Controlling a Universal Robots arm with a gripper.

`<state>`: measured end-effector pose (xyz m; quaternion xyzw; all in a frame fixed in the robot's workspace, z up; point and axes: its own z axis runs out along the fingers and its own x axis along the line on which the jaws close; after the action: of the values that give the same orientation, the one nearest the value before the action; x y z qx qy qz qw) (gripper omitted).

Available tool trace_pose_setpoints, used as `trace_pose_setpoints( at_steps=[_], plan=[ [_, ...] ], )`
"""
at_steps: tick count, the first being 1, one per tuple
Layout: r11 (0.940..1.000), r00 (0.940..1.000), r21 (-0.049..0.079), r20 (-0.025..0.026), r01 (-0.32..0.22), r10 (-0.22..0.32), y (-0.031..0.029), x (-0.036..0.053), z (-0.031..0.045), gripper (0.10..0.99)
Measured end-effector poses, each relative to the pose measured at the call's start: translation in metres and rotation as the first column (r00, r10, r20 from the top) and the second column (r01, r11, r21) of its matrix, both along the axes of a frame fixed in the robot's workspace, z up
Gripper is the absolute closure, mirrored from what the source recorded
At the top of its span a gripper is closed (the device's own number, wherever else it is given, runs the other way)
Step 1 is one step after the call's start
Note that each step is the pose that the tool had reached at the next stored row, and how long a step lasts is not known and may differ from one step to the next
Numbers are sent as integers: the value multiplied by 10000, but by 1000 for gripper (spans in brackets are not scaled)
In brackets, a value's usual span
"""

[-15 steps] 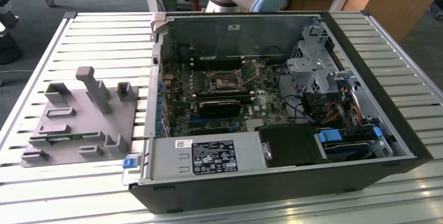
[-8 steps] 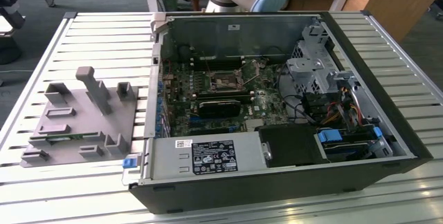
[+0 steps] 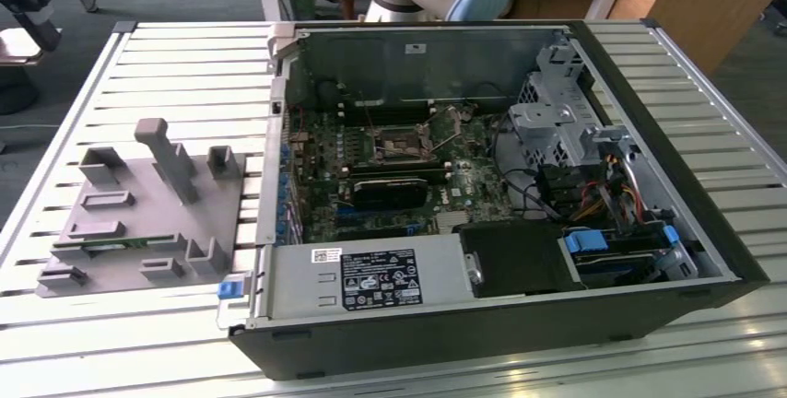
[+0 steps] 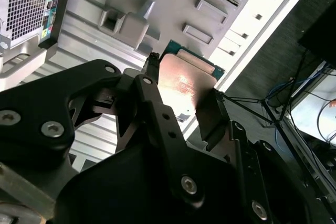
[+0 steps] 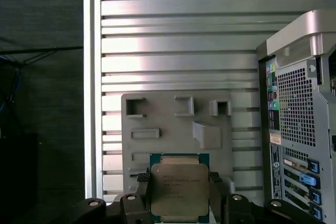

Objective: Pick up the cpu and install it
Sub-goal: 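Pick up the cpu and move it towards the insertion slot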

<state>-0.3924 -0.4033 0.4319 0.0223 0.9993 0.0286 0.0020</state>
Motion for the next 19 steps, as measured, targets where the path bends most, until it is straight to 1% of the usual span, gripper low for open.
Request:
trace_pose_setpoints(
  at_steps=[10,19],
  plan=[
    [10000,10000,0,0,0,0,0,167,-1,553],
    [10000,10000,0,0,0,0,0,300,-3,553]
  ],
)
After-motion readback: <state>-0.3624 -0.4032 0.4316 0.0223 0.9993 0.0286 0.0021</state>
